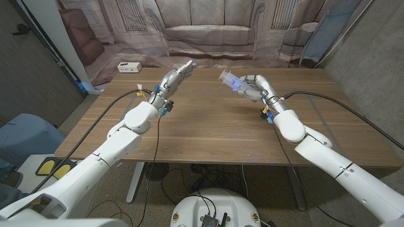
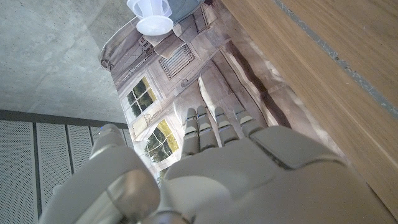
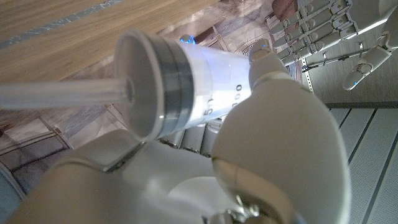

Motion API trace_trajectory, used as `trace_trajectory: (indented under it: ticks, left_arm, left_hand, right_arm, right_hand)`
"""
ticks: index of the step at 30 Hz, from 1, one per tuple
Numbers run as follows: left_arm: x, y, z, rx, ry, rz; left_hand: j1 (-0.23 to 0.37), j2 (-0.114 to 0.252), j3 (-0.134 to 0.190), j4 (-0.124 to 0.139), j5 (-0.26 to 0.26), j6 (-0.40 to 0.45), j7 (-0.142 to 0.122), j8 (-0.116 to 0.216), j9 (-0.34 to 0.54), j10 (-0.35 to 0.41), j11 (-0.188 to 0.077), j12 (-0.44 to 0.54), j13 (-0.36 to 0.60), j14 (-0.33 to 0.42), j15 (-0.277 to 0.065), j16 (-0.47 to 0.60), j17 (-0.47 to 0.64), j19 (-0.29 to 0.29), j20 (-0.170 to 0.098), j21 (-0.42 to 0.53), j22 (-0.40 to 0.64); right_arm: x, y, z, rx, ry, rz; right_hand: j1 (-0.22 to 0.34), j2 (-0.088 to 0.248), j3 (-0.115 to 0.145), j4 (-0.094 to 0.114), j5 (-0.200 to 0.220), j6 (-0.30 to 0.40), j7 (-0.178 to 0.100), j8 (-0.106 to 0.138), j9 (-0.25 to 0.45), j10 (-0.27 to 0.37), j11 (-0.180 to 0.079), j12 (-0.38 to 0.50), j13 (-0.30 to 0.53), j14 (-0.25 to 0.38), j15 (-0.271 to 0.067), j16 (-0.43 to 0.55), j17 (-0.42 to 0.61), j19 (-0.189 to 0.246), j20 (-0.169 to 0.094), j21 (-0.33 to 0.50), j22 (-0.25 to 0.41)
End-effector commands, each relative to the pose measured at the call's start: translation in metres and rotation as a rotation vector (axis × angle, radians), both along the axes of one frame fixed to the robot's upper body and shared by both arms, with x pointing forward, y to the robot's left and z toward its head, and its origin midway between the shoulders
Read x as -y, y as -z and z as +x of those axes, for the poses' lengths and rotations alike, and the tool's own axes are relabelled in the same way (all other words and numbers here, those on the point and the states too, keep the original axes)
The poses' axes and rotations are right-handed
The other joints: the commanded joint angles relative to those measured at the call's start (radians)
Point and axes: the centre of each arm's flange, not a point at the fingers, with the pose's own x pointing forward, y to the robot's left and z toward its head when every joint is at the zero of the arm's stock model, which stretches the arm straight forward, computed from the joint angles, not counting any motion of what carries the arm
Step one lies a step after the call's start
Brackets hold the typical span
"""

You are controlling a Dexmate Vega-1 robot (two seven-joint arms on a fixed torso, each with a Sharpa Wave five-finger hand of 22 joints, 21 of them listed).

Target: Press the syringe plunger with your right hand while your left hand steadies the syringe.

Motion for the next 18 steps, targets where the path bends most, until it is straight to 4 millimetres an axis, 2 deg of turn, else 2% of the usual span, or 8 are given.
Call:
trace_trajectory:
  ticks: [1, 8, 9, 18]
  left_arm:
    - [-0.0061, 0.0068, -0.0032, -0.016, -0.036, -0.023]
    - [-0.0051, 0.0076, -0.0054, -0.013, -0.051, -0.032]
    - [-0.0057, 0.0075, -0.0056, -0.012, -0.059, -0.035]
    - [-0.0107, 0.0062, -0.0064, -0.006, -0.078, -0.064]
  left_hand:
    - [0.001, 0.001, 0.0, -0.001, 0.002, 0.008, 0.004, 0.01, 0.004, 0.008, -0.003, 0.006, 0.002, 0.007, 0.002, 0.006, 0.003, 0.004, 0.006, 0.004, 0.002]
    - [0.001, 0.001, 0.0, -0.001, 0.002, 0.008, 0.004, 0.01, 0.004, 0.006, -0.002, 0.006, 0.002, 0.007, 0.002, 0.005, 0.003, 0.003, 0.007, 0.004, 0.002]
    - [0.0, 0.002, -0.001, -0.001, 0.002, 0.008, 0.004, 0.01, 0.004, 0.006, -0.002, 0.006, 0.002, 0.007, 0.002, 0.005, 0.003, 0.002, 0.007, 0.003, 0.002]
    - [0.0, 0.002, -0.001, -0.001, 0.002, 0.008, 0.003, 0.009, 0.004, 0.006, -0.001, 0.006, 0.002, 0.006, 0.002, 0.005, 0.003, 0.002, 0.008, 0.003, 0.002]
  right_arm:
    - [-0.0029, -0.0001, 0.0087, 0.067, 0.08, -0.103]
    - [-0.0024, 0.0032, 0.0162, 0.064, 0.097, -0.152]
    - [-0.0018, 0.0035, 0.017, 0.065, 0.102, -0.163]
    - [0.0013, 0.0032, 0.0185, 0.087, 0.159, -0.263]
  right_hand:
    - [0.041, 0.166, 0.057, 0.06, 0.005, 0.106, -0.103, 0.008, 0.002, 0.01, -0.013, -0.003, -0.001, 0.028, -0.054, -0.005, 0.004, -0.005, -0.019, 0.006, 0.001]
    - [0.038, 0.166, 0.054, 0.06, 0.004, 0.11, -0.105, 0.009, 0.002, 0.013, -0.017, -0.003, -0.004, 0.026, -0.057, -0.004, 0.007, -0.008, -0.019, 0.01, 0.0]
    - [0.037, 0.165, 0.053, 0.06, 0.004, 0.11, -0.105, 0.009, 0.002, 0.014, -0.026, -0.003, -0.004, 0.023, -0.057, -0.006, 0.006, -0.011, -0.018, 0.01, 0.0]
    - [0.033, 0.163, 0.05, 0.06, 0.004, 0.109, -0.111, 0.008, 0.001, 0.013, -0.024, -0.003, -0.005, 0.018, -0.056, -0.007, 0.009, -0.017, -0.019, 0.013, -0.001]
